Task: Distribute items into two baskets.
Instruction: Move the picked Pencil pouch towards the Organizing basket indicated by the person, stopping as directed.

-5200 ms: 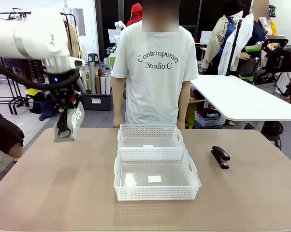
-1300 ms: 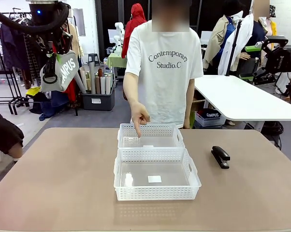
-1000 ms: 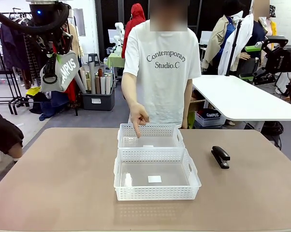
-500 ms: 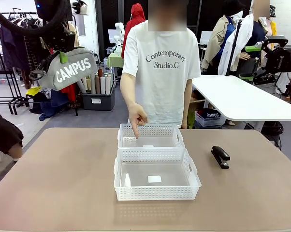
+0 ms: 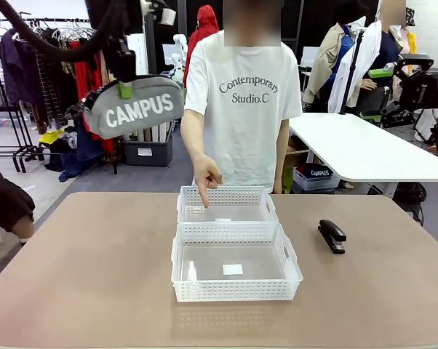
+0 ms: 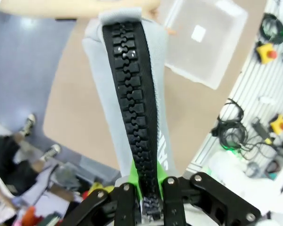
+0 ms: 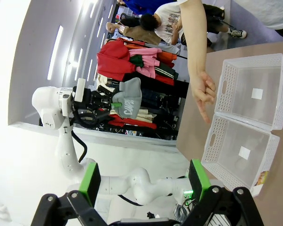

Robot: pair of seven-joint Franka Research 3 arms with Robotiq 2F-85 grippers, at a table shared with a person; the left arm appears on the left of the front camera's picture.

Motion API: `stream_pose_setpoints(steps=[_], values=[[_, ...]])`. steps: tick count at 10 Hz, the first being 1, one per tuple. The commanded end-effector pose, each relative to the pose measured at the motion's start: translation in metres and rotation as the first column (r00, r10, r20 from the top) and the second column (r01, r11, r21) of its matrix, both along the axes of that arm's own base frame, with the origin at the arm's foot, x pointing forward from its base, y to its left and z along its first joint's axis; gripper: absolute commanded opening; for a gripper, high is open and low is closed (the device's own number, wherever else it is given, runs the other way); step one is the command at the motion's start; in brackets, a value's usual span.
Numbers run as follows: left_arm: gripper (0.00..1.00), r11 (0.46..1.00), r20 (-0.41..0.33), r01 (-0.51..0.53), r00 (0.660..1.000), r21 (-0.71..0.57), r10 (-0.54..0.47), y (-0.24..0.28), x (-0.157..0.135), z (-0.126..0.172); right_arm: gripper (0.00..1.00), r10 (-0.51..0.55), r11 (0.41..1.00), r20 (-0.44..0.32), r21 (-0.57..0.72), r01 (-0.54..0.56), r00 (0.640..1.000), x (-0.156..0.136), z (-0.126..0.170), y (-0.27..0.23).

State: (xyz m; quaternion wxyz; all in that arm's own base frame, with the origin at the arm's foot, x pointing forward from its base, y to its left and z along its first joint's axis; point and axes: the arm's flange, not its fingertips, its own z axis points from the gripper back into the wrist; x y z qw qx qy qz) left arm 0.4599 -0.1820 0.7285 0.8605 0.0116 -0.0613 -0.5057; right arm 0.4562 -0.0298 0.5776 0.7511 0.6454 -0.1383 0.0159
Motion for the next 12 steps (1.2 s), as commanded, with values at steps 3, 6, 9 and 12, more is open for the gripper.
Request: stream_pose_setpoints(steps=[3,6,9,12], values=[[0.00,0.982,0.017,0.180,0.983,0.058,-0.181,-0.050,-0.014,-0.022,1.00,0.001,1.000,0.001,-0.003,-0.001,1.000,-0.001,0.001,0.000],[0.00,0.962,0.004,0.267,0.964,0.052,-0.267,-0.087,-0.024,-0.037,1.00,0.001,1.000,0.001,-0.003,-0.001,1.000,-0.001,0.001,0.000],[0.00,0.941,0.004,0.335,0.942,0.046,-0.336,-0.116,-0.028,-0.053,1.00,0.001,1.000,0.001,-0.003,-0.001,1.000,-0.001,0.001,0.000],[0.00,0.924,0.007,0.379,0.925,0.038,-0.380,-0.147,-0.028,-0.077,1.00,0.001,1.000,0.001,-0.003,-0.001,1.000,-0.001,0.001,0.000]])
